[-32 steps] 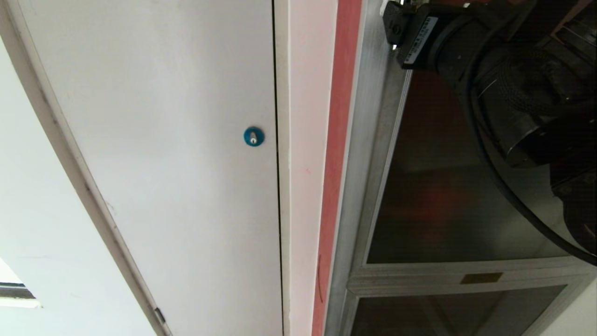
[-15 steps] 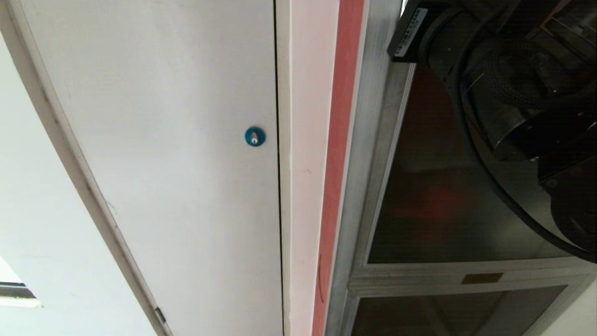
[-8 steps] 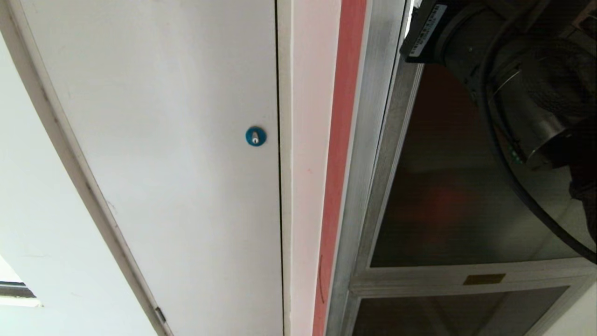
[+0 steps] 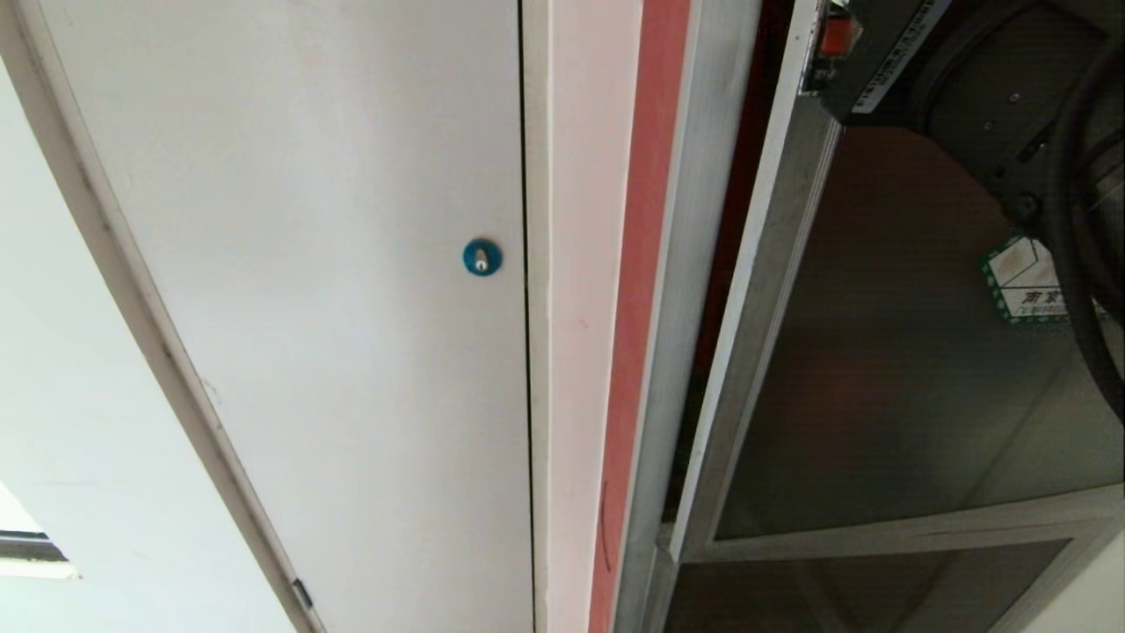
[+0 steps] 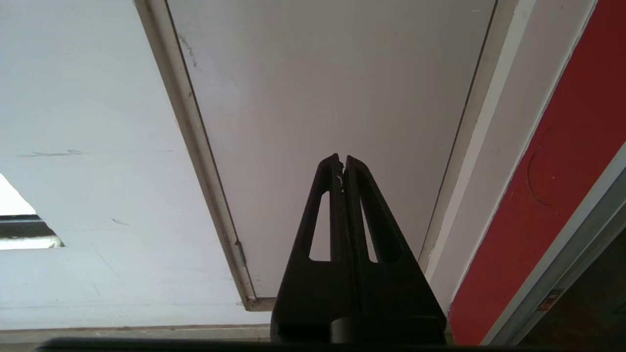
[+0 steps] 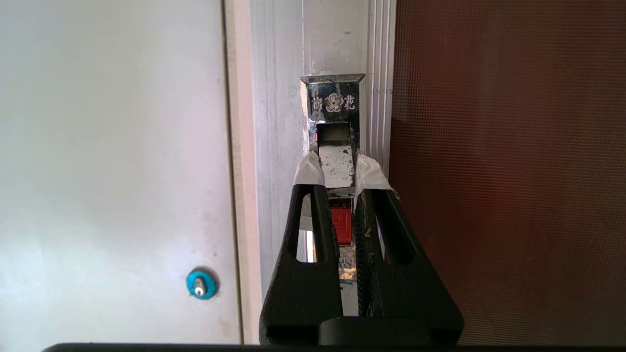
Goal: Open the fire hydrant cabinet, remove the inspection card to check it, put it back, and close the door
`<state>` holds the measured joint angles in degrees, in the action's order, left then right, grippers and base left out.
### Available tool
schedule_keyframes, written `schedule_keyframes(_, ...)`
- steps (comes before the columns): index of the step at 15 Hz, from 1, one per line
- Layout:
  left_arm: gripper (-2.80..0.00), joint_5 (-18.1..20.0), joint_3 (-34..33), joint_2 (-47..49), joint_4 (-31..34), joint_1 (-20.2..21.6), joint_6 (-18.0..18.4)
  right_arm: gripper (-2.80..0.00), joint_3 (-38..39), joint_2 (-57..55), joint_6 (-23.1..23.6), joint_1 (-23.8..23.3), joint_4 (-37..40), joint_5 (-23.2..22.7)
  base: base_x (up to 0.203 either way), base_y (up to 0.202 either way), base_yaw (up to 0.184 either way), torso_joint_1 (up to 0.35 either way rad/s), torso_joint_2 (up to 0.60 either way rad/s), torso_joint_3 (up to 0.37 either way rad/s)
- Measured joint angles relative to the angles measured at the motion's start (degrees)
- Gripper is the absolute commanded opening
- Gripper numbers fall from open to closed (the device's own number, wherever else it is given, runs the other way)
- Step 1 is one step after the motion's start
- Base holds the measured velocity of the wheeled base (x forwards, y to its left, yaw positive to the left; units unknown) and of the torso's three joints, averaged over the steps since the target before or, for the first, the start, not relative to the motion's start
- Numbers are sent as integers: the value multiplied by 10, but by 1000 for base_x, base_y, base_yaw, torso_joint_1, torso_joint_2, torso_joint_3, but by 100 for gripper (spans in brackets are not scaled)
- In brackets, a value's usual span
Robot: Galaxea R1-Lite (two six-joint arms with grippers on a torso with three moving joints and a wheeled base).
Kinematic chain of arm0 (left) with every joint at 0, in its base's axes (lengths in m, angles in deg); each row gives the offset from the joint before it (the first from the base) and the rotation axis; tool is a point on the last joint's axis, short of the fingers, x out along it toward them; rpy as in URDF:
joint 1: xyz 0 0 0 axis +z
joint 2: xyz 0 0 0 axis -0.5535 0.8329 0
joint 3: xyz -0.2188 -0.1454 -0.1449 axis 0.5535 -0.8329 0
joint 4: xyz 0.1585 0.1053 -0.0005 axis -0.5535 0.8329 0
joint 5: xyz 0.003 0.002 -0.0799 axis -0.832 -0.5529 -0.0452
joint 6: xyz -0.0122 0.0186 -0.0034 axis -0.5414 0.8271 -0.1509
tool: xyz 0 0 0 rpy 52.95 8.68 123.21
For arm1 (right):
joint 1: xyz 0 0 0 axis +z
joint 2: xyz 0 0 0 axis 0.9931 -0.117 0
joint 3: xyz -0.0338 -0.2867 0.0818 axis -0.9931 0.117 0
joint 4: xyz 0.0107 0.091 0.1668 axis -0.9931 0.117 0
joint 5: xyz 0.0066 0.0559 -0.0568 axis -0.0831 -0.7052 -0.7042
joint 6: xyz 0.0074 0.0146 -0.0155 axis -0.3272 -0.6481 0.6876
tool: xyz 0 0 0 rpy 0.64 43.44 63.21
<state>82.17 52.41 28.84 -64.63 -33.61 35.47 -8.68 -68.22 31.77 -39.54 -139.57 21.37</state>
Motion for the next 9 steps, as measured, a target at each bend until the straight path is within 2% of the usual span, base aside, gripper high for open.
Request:
schedule_keyframes(5,-280,0,0,0,0,0,0,-280,19,11,0,16,-3,1,0,0,0,0,0,0)
schedule_keyframes(6,-280,0,0,0,0,0,0,0,20,11,0,19,-4,2,0,0,0,0,0,0)
schedule_keyframes(9,-280,0,0,0,0,0,0,0,32,12,-1,20,-4,6,0,0,0,0,0,0)
